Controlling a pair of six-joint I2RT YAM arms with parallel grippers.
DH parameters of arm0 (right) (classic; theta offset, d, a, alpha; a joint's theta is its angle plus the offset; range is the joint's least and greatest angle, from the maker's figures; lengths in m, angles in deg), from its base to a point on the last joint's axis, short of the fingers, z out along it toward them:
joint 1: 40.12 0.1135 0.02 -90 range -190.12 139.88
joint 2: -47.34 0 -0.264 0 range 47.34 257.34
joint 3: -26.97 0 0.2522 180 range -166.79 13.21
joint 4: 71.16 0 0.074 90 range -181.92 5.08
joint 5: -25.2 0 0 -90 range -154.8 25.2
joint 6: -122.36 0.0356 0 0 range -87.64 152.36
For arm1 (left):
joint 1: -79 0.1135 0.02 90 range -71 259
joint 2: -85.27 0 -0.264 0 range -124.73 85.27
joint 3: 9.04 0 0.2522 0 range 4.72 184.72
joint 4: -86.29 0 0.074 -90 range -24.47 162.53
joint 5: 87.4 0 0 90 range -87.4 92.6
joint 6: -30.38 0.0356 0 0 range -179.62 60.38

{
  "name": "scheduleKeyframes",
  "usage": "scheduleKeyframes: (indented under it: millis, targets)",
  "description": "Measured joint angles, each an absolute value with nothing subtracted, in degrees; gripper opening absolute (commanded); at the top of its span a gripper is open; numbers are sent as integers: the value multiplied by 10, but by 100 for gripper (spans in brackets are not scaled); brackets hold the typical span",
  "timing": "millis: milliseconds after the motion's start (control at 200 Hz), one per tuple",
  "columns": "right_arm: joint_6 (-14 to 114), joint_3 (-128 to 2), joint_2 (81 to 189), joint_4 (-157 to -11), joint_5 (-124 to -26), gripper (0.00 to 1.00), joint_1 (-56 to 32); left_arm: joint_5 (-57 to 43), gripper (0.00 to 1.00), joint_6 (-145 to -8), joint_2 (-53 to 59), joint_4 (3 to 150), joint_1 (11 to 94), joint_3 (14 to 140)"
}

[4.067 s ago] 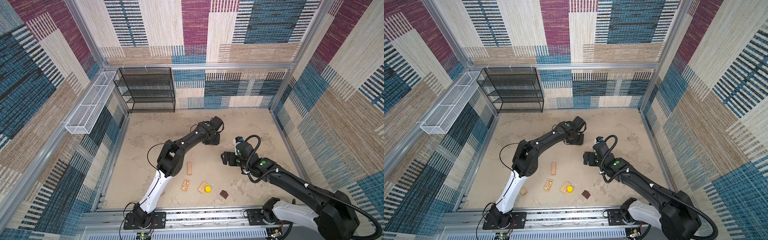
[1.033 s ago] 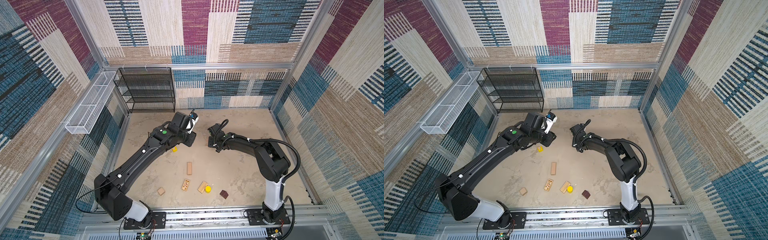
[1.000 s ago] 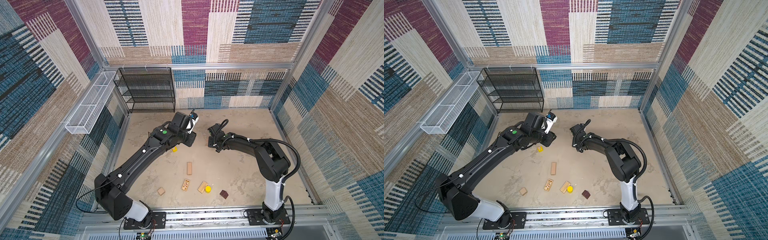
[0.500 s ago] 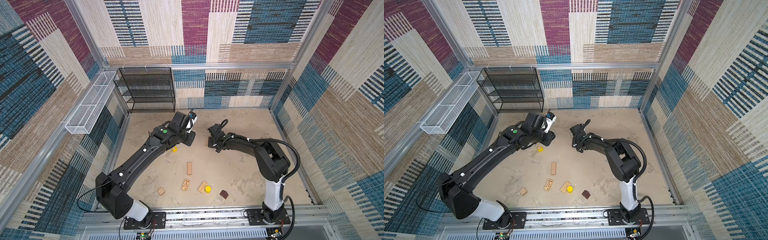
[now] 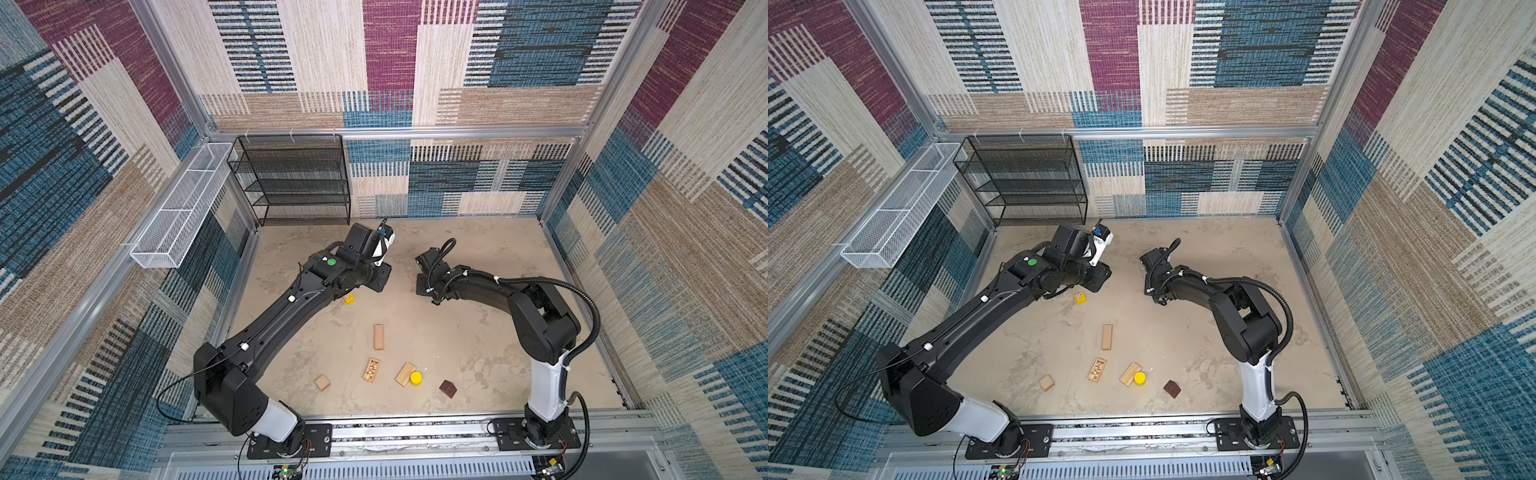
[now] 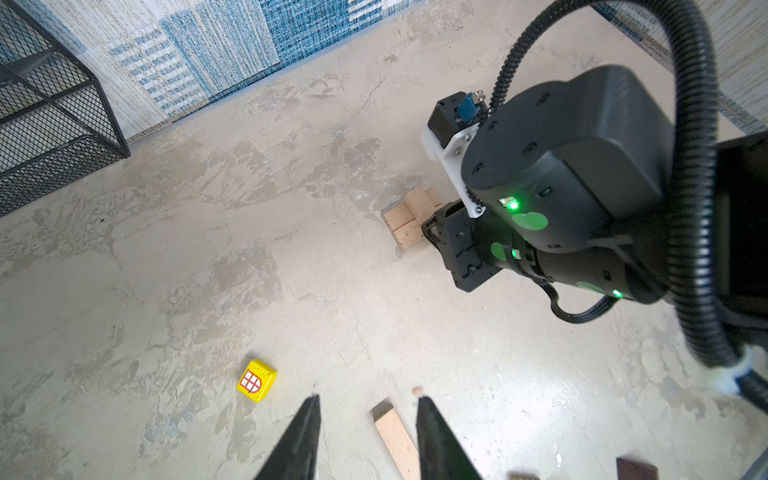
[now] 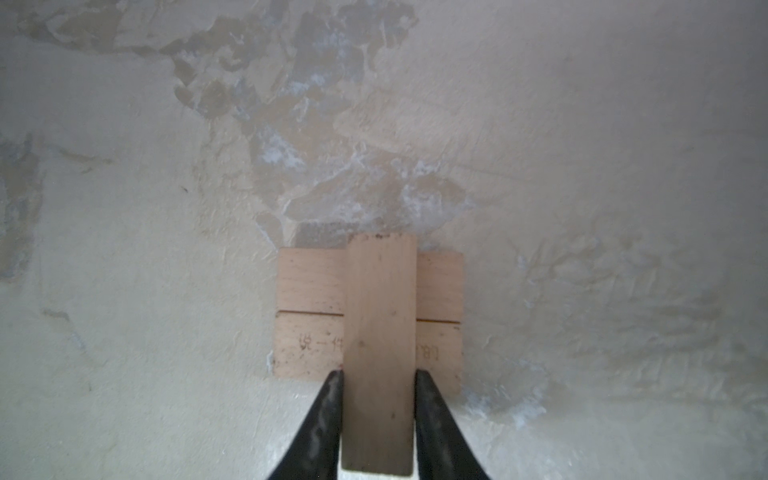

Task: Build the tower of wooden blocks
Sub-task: 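Lower the open right gripper around the crosswise top block, then nudge the top block with the right gripper fingers to center it across the pair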

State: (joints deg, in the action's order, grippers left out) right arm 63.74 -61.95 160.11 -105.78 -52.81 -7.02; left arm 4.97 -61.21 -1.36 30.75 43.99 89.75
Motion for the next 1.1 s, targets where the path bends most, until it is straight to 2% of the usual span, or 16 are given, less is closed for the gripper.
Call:
scheduleKeyframes:
  millis: [1102]
  targets:
    - [627, -628, 1604, -1073, -527, 27, -76, 37, 43, -614, -21, 307, 445, 898]
